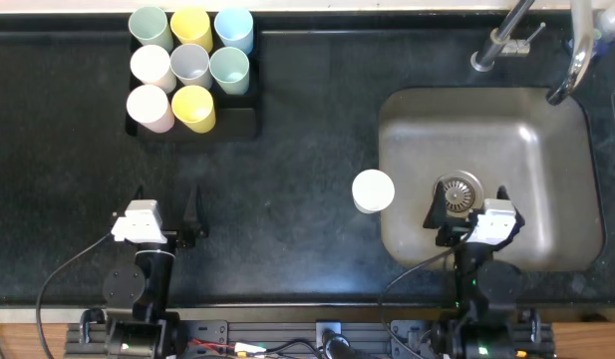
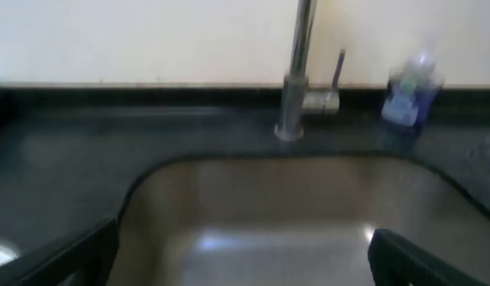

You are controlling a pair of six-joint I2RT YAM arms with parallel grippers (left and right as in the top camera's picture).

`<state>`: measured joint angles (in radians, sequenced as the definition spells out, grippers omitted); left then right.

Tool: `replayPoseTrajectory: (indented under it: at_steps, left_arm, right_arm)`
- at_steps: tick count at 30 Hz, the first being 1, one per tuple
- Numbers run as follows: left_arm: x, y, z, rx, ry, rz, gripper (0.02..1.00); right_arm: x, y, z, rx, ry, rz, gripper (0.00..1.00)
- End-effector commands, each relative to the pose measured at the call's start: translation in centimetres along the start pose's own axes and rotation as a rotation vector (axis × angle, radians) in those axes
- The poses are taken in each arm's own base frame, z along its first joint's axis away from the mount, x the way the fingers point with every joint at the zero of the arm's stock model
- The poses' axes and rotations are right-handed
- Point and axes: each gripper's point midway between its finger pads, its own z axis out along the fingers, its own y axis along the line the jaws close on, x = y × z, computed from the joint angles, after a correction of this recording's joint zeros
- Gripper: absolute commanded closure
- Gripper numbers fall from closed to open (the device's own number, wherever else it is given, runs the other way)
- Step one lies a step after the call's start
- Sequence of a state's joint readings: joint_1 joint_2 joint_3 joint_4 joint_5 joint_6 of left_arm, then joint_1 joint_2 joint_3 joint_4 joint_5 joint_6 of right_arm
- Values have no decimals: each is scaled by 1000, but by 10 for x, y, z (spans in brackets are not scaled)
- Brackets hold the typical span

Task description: Store Cups

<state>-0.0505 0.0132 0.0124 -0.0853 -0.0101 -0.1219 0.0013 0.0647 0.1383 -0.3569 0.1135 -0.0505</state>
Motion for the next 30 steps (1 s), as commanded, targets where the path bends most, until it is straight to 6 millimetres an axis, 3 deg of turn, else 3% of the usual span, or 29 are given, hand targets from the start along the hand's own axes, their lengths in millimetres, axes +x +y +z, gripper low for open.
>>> replayPoseTrajectory:
  at_steps: [1, 5, 8, 12, 21, 24, 30]
  left_arm:
    - [0, -2, 0, 13, -6, 21, 20]
    - [0, -2, 0, 13, -6, 21, 20]
    - [0, -2, 0, 13, -6, 21, 20]
    - [0, -2, 0, 13, -6, 21, 20]
    - [0, -2, 0, 13, -6, 21, 20]
    - [0, -2, 0, 13, -6, 21, 20]
    - [0, -2, 0, 13, -6, 21, 20]
  right_arm:
    - [-62, -2, -23, 7, 61, 4, 7]
    - [-72, 7, -25, -19, 355, -38, 3]
    - [-61, 23, -23, -73, 648, -107, 5]
    - [-38, 42, -9, -117, 890, -194, 3]
    - [24, 79, 28, -254, 1160, -342, 5]
    - [26, 95, 32, -341, 1197, -322, 3]
    - [19, 101, 47, -369, 1219, -365, 3]
